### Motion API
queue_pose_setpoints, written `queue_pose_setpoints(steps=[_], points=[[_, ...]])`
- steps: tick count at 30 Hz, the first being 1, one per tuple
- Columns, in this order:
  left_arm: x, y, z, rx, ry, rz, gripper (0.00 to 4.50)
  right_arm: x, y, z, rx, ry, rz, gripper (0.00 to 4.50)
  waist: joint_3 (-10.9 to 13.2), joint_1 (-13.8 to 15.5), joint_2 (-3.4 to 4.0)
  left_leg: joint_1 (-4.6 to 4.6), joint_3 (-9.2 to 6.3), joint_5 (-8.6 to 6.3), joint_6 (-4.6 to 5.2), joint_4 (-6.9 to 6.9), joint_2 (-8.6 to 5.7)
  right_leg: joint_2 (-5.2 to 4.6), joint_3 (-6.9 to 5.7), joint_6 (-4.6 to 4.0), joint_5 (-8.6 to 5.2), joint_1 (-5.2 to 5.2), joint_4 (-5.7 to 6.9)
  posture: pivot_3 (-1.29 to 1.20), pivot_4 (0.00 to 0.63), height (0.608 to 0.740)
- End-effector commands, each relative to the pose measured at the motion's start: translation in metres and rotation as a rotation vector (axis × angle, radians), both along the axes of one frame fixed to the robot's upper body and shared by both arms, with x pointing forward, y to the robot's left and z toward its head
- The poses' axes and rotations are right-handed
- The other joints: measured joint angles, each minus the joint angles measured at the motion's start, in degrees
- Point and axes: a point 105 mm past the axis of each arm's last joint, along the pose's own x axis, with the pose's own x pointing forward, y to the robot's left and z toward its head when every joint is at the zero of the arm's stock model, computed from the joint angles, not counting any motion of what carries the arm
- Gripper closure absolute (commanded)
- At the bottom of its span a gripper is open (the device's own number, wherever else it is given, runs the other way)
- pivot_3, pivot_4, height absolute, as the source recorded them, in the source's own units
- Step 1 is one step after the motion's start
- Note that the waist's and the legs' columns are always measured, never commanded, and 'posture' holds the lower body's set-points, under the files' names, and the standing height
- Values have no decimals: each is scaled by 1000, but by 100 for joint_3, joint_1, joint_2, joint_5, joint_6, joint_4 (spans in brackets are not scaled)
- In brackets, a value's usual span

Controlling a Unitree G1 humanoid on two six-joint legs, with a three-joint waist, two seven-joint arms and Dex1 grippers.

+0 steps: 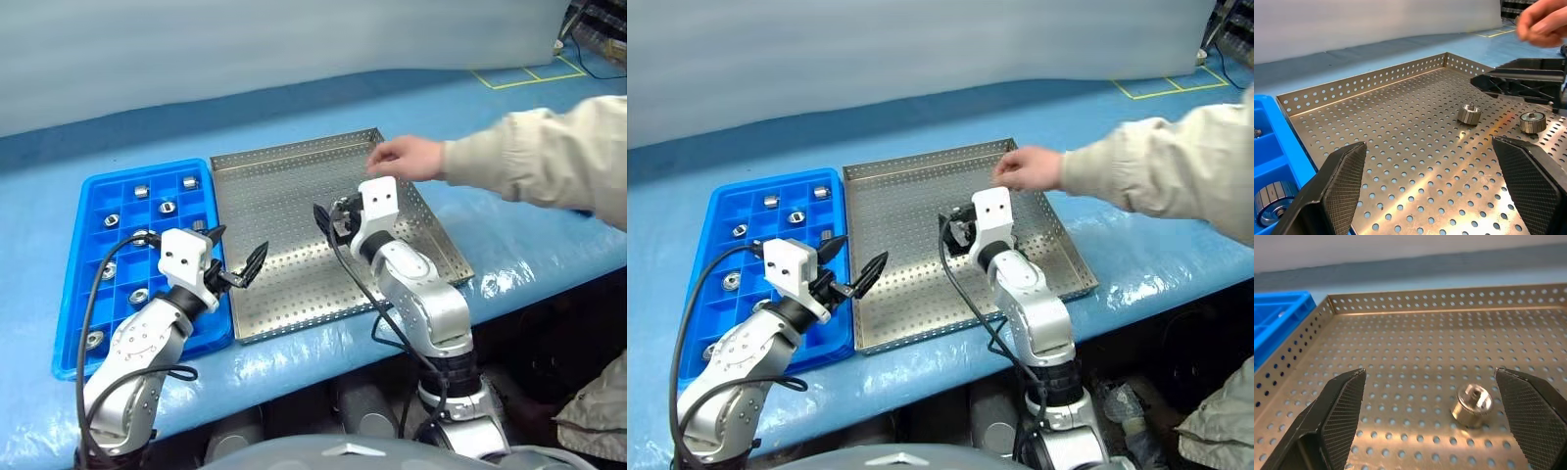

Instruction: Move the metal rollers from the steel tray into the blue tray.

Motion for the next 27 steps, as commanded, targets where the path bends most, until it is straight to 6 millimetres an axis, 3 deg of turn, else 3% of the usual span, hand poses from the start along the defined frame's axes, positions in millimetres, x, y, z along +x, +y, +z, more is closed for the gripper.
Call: queue_pose_setpoints(steps=[1,5,9,27], points=[[-2,0,7,-14,-33,-1,0,-12,-20,-1,-14,9,-68,51,0,8,0,-1,0,0,0,0,0,0,1,0,0,0,0,-146,150,740],[-2,-1,6,-19,-31,-1,0,-17,-27,-8,-33,38,-90,51,1,-16,-1,2,19,0,0,3,-1,1,17,-3,-3,-1,-1,-152,150,740],[-1,-3,5,-23,-31,-4,0,-16,-20,-6,-29,33,-66,51,1,-51,-2,22,41,0,1,2,-1,7,42,-2,-2,8,1,-143,150,740],[-8,5,7,-27,-42,55,0,11,0,-13,-23,33,1,51,0,61,-7,28,67,-4,7,0,-1,13,72,5,2,4,-1,-59,150,740]])
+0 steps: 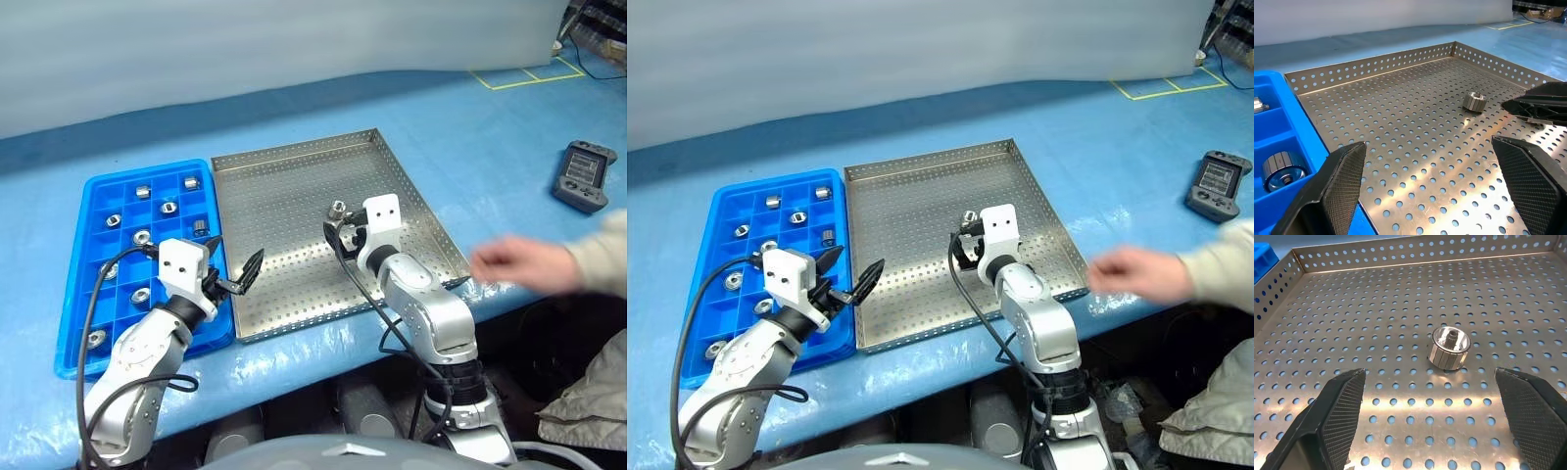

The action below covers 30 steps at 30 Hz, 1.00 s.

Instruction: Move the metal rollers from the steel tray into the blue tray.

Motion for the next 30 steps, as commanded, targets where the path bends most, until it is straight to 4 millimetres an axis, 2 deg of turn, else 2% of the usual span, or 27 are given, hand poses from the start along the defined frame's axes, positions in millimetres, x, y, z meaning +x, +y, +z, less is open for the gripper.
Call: queue_pose_setpoints(steps=[1,7,19,30], points=[[-3,0,18,-6,-82,10,0,8,2,10,3,-57,5,51,0,20,0,1,0,0,0,0,0,0,0,0,0,0,0,-53,150,740],[-5,0,19,-8,-84,19,0,18,5,14,19,-75,1,51,0,53,0,-2,1,0,1,0,0,0,1,2,2,-1,-1,-46,150,740],[-4,-4,18,-17,-85,11,0,49,14,11,46,-74,-76,51,0,51,0,-1,4,-2,3,0,0,0,5,24,18,0,-2,-41,150,740],[-6,-2,18,-17,-83,26,0,51,14,4,40,-59,-96,51,0,68,0,-1,5,-2,4,0,0,0,6,24,21,-1,-2,-24,150,740]])
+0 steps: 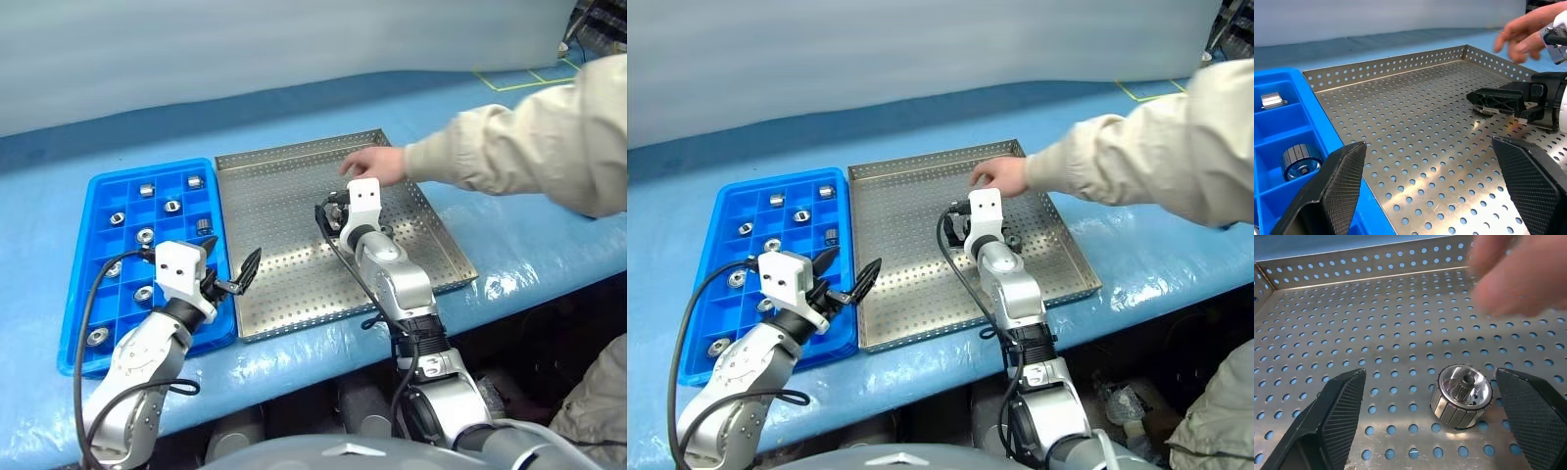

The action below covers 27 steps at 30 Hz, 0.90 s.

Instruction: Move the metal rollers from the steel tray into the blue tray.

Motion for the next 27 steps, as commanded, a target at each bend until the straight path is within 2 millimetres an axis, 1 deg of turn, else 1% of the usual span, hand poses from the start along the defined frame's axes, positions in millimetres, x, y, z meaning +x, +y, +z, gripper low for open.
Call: queue_pose_setpoints(steps=[1,15,27], points=[[-4,-4,17,-4,-72,-12,0,3,-1,13,13,-49,-9,51,0,4,0,0,0,0,0,0,0,0,0,0,0,0,0,-25,150,740],[-4,-5,16,-9,-69,-15,0,1,-1,10,3,-40,-5,51,0,38,0,0,0,0,0,0,0,0,0,-2,-4,0,0,-28,150,740],[-4,-6,16,-13,-65,-11,0,-1,4,9,-7,-37,20,51,0,39,0,0,1,0,0,0,0,0,0,-3,-4,0,0,-19,150,740]])
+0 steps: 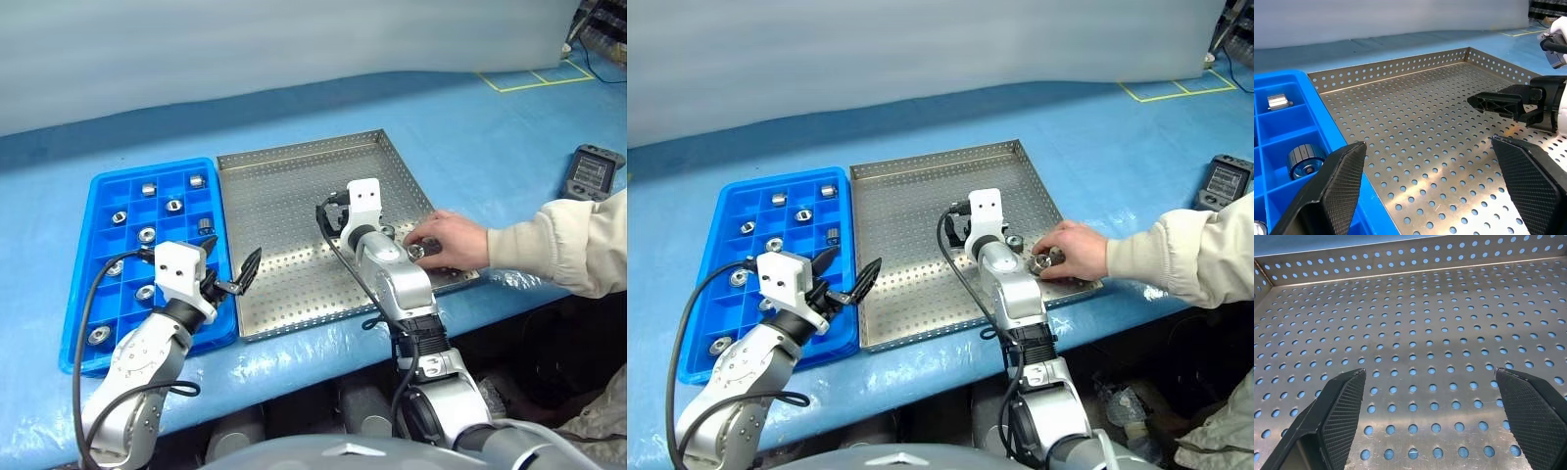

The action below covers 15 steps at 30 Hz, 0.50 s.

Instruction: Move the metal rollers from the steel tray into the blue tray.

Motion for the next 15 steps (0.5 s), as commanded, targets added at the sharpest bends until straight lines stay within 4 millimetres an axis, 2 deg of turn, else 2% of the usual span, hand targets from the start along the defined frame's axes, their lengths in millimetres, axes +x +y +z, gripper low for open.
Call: queue_pose_setpoints(steps=[1,7,11,15], points=[[-3,-4,14,-10,-60,-9,0,-1,5,10,9,-37,19,51,0,0,0,0,0,0,0,0,0,0,0,0,0,0,0,-20,150,740],[-3,-5,14,-13,-60,-12,0,-2,6,21,-2,-67,40,51,0,-1,0,0,0,0,0,0,0,0,0,0,-1,0,0,-27,150,740],[-3,-7,14,-16,-60,-22,0,-5,5,36,-7,-111,65,51,0,3,0,-1,0,0,0,0,0,0,0,0,-1,-2,0,-37,150,740],[-2,-8,13,-17,-62,-29,0,-6,6,39,-14,-118,73,51,0,-1,0,-1,0,0,0,0,0,0,0,-2,-3,-1,-1,-41,150,740]])
